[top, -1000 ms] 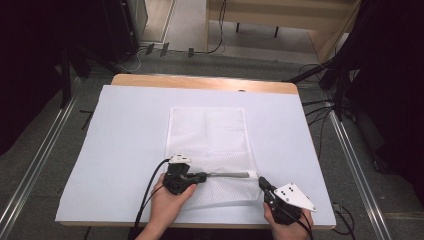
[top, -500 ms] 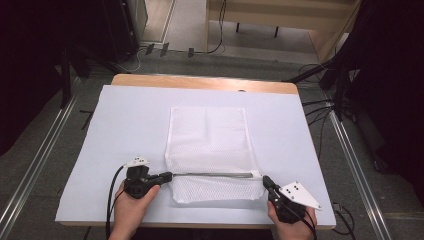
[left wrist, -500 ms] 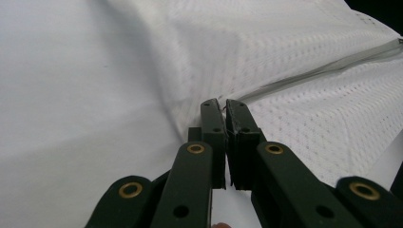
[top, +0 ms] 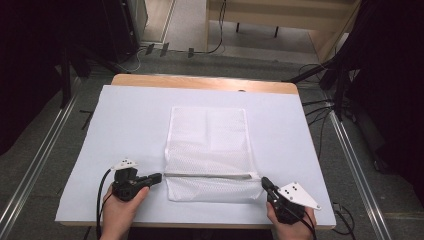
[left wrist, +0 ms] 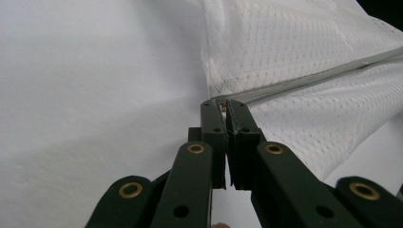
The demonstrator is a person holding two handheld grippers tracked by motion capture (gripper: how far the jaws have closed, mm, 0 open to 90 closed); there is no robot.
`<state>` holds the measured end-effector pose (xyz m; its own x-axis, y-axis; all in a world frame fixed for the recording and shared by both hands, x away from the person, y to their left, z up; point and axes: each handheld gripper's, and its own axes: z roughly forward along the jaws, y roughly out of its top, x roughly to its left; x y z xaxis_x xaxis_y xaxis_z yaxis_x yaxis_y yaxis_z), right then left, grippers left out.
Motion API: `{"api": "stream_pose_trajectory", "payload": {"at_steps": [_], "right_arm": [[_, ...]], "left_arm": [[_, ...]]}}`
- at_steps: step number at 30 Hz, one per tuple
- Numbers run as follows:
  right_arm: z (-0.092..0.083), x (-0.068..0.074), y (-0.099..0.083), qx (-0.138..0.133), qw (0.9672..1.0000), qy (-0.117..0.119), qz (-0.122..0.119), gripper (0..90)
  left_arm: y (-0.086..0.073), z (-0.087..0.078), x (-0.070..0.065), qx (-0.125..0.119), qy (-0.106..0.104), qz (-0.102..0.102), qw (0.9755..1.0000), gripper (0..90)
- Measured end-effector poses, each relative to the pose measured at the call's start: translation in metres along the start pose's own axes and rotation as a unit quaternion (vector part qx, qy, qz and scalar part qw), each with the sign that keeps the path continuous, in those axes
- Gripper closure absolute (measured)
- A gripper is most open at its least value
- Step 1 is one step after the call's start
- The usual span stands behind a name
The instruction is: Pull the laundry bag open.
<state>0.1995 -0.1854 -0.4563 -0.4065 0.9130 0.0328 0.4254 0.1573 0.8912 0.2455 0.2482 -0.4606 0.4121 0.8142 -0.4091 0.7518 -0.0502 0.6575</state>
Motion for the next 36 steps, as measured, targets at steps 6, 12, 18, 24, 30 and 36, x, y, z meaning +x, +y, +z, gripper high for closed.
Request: {"api": "stream_pose_trajectory", "payload": {"at_steps": [6, 12, 18, 24, 30, 36], "right_arm": [[0.002, 0.005, -0.001, 0.007, 0.9999, 0.003, -0.007, 90.0], [0.003, 0.003, -0.004, 0.015, 0.9997, 0.02, -0.005, 90.0], [0.004, 0.003, -0.006, 0.021, 0.9993, 0.033, 0.002, 90.0], [0.005, 0.003, -0.009, 0.035, 0.9985, 0.041, 0.008, 90.0], [0.002, -0.004, -0.011, 0.016, 0.9983, 0.048, 0.029, 60.0], [-0.004, -0.021, -0.004, -0.003, 0.9987, 0.041, 0.032, 35.7]], "left_arm": [[-0.001, -0.005, 0.005, -0.004, -0.011, -0.004, 0.9999, 88.4], [-0.004, -0.026, 0.013, -0.087, -0.011, -0.009, 0.9961, 61.5], [-0.004, -0.034, 0.019, -0.117, 0.025, -0.005, 0.9928, 43.0], [-0.004, -0.033, 0.022, -0.119, 0.043, -0.002, 0.992, 34.9], [-0.002, -0.036, 0.024, -0.127, 0.062, 0.01, 0.9899, 21.0], [-0.002, -0.046, 0.026, -0.144, 0.063, 0.038, 0.9869, 9.9]]}}
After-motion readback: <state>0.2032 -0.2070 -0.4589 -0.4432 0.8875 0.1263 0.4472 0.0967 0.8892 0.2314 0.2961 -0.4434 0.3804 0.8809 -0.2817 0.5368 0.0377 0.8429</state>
